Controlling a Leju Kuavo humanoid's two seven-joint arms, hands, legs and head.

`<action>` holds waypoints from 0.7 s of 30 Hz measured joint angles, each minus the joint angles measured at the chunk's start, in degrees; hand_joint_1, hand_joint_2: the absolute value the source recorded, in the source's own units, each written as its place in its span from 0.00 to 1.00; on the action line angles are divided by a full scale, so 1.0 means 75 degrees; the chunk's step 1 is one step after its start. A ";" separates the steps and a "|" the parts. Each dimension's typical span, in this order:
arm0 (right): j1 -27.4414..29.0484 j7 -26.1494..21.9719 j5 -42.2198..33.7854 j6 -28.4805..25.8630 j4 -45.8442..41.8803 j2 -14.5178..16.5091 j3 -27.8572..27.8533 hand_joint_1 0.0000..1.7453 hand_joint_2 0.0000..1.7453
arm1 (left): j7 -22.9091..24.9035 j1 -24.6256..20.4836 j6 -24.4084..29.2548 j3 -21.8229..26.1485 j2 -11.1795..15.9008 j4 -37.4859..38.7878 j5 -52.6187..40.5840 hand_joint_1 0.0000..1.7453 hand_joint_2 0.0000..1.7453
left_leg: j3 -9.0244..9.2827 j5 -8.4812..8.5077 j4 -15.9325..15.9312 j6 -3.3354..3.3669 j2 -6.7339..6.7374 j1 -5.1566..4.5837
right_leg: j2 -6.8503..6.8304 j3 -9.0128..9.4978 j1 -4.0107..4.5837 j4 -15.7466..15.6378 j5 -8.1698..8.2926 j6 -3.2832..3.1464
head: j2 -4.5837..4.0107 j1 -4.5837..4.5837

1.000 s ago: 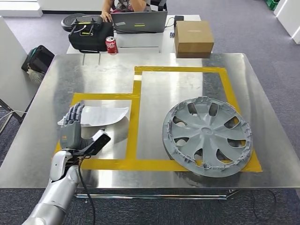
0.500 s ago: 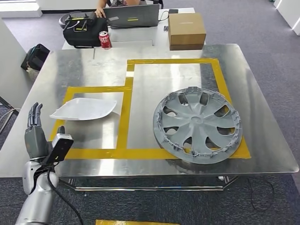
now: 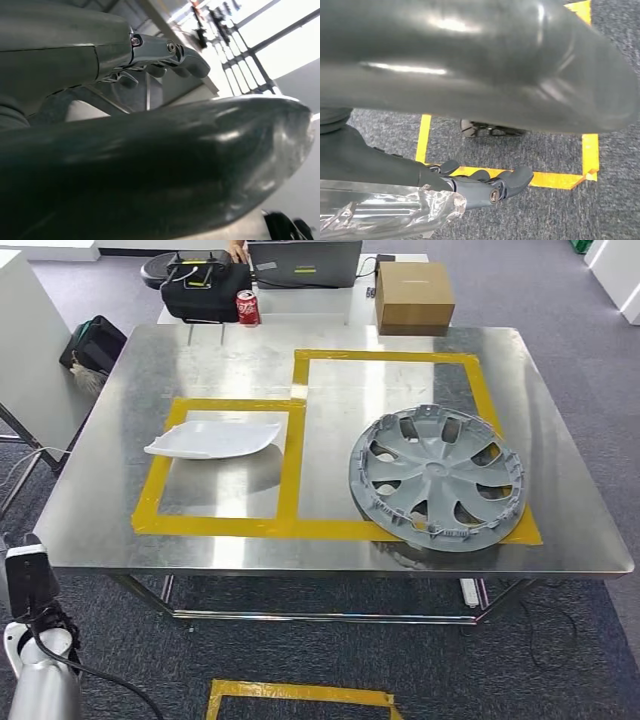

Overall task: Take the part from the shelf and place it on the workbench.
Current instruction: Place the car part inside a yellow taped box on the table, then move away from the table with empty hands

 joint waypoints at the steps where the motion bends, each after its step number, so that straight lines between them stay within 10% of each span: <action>1: -0.0012 0.0004 0.0030 -0.0011 -0.0001 -0.0007 0.0000 0.00 0.00 | -0.0081 -0.0025 -0.0079 0.0202 0.0001 0.0179 0.0242 0.00 0.00 | -0.0051 0.0069 0.0006 -0.0031 -0.0045 -0.0001 | 0.0137 0.0392 0.0014 -0.0525 -0.0030 -0.0052 | 0.0000 -0.0002; 6: -0.0029 0.0037 0.0127 -0.0075 0.0003 -0.0009 -0.0004 0.00 0.00 | -0.0364 -0.0093 -0.0191 0.1109 0.0050 0.1121 0.0853 0.00 0.00 | -0.0242 0.0160 0.0082 -0.0253 -0.0182 0.0037 | -0.0004 0.0620 0.0017 -0.1161 0.0007 -0.0237 | 0.0000 -0.0023; 11: -0.0008 0.0071 0.0176 -0.0097 0.0006 -0.0010 -0.0006 0.00 0.00 | -0.0382 -0.0146 -0.0181 0.1541 0.0092 0.1728 0.0996 0.00 0.00 | -0.0858 -0.1168 0.2056 -0.0527 0.0200 0.0169 | -0.0521 0.0213 -0.0058 -0.1183 0.0386 -0.0275 | 0.0000 -0.0081; 13: -0.0017 0.0099 0.0218 -0.0111 0.0006 -0.0011 -0.0006 0.00 0.00 | -0.0384 -0.0157 -0.0295 0.1729 0.0135 0.2093 0.1220 0.00 0.00 | -0.0589 -0.0918 0.2042 -0.0645 0.0258 0.0261 | -0.0715 0.0032 -0.0111 -0.1160 0.0504 -0.0197 | 0.0000 -0.0082; 15: -0.0031 0.0125 0.0270 -0.0133 0.0000 -0.0022 -0.0006 0.00 0.00 | -0.0459 -0.0186 -0.0444 0.1969 0.0197 0.2574 0.1465 0.00 0.00 | 0.0200 -0.0603 0.1088 -0.0778 0.0539 0.0357 | -0.0864 -0.0109 -0.0149 -0.1089 0.0586 -0.0087 | 0.0000 -0.0108; 18: -0.0041 0.0145 0.0318 -0.0175 -0.0013 -0.0046 -0.0006 0.00 0.00 | -0.0576 -0.0228 -0.0524 0.2237 0.0245 0.3191 0.1612 0.00 0.00 | 0.0878 -0.0688 0.0044 -0.0658 0.0851 0.0351 | -0.1084 -0.0212 -0.0139 -0.0964 0.0674 0.0104 | 0.0000 -0.0173; 21: -0.0048 0.0165 0.0362 -0.0214 -0.0007 -0.0041 -0.0006 0.00 0.00 | -0.0536 -0.0208 -0.0443 0.2443 0.0319 0.3760 0.1591 0.00 0.00 | 0.0679 -0.0605 0.0053 -0.0360 0.0640 0.0291 | -0.1125 -0.0250 -0.0209 -0.0907 0.0626 0.0257 | 0.0000 -0.0171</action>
